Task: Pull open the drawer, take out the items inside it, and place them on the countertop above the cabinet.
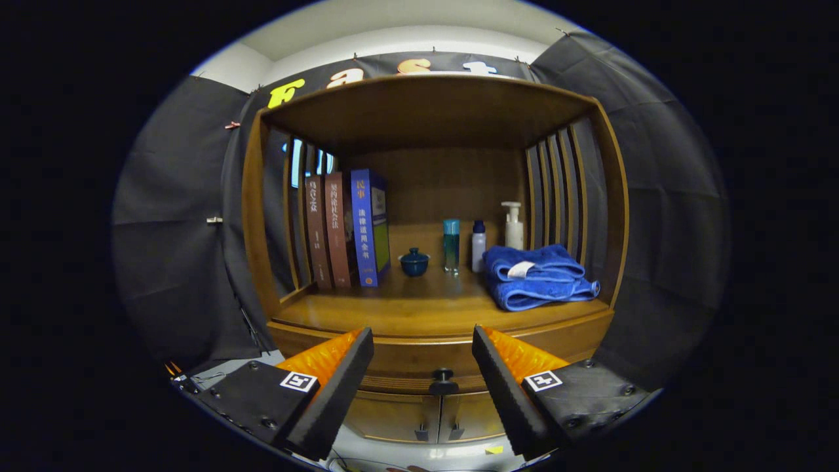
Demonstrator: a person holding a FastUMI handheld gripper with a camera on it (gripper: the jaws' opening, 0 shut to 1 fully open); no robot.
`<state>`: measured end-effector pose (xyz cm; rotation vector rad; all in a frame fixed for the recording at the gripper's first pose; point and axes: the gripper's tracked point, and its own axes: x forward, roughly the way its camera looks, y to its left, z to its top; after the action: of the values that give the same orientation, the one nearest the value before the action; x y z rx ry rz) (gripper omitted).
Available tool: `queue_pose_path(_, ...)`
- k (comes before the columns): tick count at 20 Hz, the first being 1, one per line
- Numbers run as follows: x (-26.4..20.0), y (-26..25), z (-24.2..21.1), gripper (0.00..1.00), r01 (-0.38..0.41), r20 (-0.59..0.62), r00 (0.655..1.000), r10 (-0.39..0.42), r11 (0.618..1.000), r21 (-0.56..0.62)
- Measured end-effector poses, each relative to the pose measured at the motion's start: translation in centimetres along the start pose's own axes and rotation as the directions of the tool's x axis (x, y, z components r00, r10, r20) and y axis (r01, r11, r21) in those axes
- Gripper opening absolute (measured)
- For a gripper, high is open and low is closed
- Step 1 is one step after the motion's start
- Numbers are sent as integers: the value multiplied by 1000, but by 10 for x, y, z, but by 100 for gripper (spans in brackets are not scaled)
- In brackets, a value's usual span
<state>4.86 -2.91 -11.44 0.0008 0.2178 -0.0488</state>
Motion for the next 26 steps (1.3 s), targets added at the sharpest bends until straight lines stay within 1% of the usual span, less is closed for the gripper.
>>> queue_pose_path(5,35,-12,-52,100,32,-108,994,-31,999,6)
queue_pose_path(10,59,-21,-93,100,49,-189,981,-47,999,2)
queue_pose_path(12,67,-23,-107,96,54,-224,973,-51,999,7)
queue_pose_path(13,71,-24,-115,90,53,-244,969,-48,999,12)
queue_pose_path(16,78,-23,-128,76,42,-281,959,-35,999,21)
queue_pose_path(18,82,-27,-130,63,59,-277,959,-53,998,14)
queue_pose_path(20,78,-29,-128,51,58,-267,962,-52,998,13)
queue_pose_path(23,73,-30,-125,39,54,-271,961,-59,998,-26)
queue_pose_path(24,82,-28,-132,34,51,-274,960,-57,998,-27)
queue_pose_path(26,79,-28,-130,34,40,-283,958,-44,999,-20)
